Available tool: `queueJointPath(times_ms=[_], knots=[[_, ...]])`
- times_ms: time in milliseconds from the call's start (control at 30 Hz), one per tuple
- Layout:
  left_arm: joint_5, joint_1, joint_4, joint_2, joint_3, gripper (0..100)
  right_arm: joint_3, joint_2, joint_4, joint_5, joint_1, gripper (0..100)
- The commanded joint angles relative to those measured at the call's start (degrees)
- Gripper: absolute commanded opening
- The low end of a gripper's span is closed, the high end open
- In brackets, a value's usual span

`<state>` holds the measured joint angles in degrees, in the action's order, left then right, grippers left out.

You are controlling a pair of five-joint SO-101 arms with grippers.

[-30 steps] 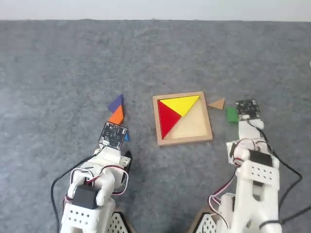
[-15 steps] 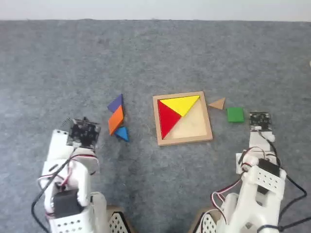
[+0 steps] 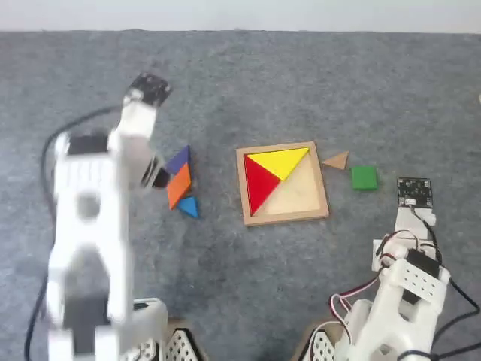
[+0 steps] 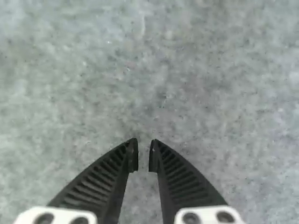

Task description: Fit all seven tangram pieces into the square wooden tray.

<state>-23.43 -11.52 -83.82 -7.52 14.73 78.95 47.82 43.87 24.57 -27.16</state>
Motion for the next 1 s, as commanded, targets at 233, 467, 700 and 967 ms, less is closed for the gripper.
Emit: queueJointPath(times_ms=[233,467,700,967], knots=[[-1.23,5.80,2.46,17.05,-6.81,24,1.85,1.45,-6.20,0.09,-0.57,5.8],[-1.05,9.85,11.43,17.49,2.42,24,1.93,1.45,-6.29,0.09,-0.48,5.8],[-1.32,7.82,16.97,17.58,6.02,24,2.02,1.45,-6.37,0.09,-0.48,5.8],[-2.90,6.77,20.75,23.21,5.67,24,2.11,1.45,-6.37,0.09,-0.48,5.8]])
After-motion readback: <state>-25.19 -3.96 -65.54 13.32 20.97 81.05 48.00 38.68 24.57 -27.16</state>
